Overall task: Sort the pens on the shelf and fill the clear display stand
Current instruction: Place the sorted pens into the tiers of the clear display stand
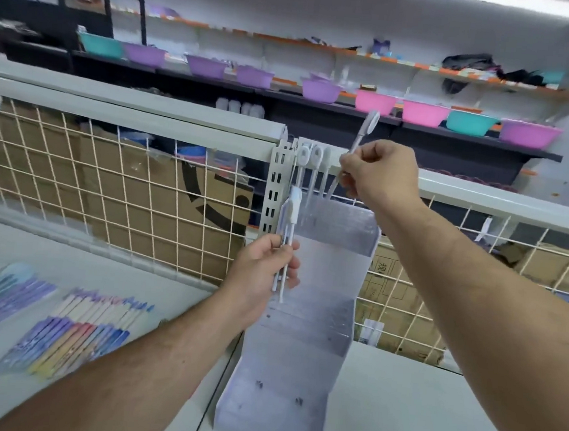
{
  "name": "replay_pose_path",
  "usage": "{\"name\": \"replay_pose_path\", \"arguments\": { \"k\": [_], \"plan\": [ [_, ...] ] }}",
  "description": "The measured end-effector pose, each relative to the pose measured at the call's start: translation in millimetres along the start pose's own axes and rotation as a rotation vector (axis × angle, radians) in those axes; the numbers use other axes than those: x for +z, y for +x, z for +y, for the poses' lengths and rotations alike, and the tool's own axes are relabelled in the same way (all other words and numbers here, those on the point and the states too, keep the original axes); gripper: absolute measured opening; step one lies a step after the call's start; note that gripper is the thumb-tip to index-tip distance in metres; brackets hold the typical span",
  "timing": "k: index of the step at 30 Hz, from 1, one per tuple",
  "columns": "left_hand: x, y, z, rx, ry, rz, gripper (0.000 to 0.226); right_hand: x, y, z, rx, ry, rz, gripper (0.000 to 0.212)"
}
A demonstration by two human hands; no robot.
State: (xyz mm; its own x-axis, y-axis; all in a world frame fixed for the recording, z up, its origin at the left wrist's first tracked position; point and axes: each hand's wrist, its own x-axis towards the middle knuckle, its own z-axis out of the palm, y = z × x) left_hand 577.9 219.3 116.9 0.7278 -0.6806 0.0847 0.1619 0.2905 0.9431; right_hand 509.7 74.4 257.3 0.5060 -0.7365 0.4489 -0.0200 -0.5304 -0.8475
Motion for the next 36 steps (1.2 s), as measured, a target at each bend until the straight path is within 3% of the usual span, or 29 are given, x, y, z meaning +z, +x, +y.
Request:
{"name": "replay_pose_path", "arguments": {
  "k": [9,23,29,34,36],
  "plan": [
    [-3,3,-3,0.007,0.026,-0.004,0.012,15,3,4,-0.024,-0.146,0.029,0.022],
    [-10,12,-7,-0.041,0.0,-0.042,0.012,37,-12,14,0.039,-0.521,-0.083,0.021],
    [-11,14,-9,-0.058,-0.03,-0.049,0.011,29,-36,13,-0.007,-0.481,0.03,0.018],
    [-11,14,-8,-0.045,-0.067,-0.105,0.014,26,-66,16,0.108,-0.364,-0.285,0.022],
    [-11,13,-7,-0.032,-0.071,-0.134,0.017,27,-72,19,0.116,-0.333,-0.323,0.021]
  ]
}}
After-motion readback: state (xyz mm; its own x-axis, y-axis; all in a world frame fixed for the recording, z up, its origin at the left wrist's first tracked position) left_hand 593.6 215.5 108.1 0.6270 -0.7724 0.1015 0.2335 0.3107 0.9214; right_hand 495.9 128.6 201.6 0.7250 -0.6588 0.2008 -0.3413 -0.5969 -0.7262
